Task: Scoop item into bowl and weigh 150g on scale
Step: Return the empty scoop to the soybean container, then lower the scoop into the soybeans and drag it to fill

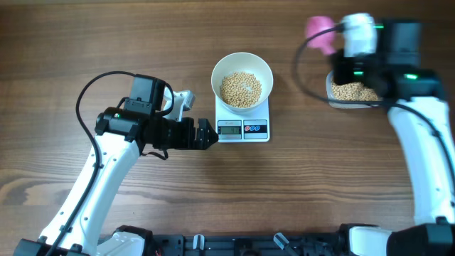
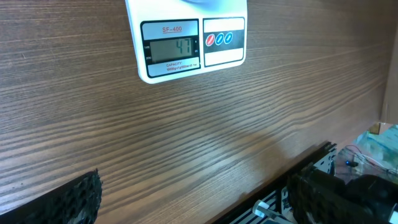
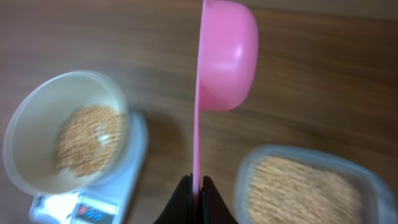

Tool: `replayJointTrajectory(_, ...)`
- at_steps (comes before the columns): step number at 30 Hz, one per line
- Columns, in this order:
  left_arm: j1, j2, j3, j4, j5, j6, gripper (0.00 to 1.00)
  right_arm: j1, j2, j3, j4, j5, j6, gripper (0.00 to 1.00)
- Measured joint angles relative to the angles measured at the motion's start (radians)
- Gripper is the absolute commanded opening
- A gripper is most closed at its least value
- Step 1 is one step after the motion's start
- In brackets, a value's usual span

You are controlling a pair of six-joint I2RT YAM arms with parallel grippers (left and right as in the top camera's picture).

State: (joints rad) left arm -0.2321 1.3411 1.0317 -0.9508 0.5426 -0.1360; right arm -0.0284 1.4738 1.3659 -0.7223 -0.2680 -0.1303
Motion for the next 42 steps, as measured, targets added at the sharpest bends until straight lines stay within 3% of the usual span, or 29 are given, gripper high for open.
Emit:
replayJointTrajectory(6, 0.0, 0.0, 0.0, 0.0, 0.0, 0.0, 1.0, -0.144, -0.032, 0.006, -0.097, 0.039, 0.001, 0.04)
replayJointTrajectory(16, 0.0, 0.0, 0.0, 0.0, 0.0, 0.0, 1.0, -0.161, 0.039, 0.01, -0.264, 0.262, -0.139, 0.04)
replayJointTrajectory(42, 0.0, 0.0, 0.0, 0.0, 0.0, 0.0, 1.0, -0.161, 0.083, -0.045, -0.201, 0.401, -0.162, 0.04)
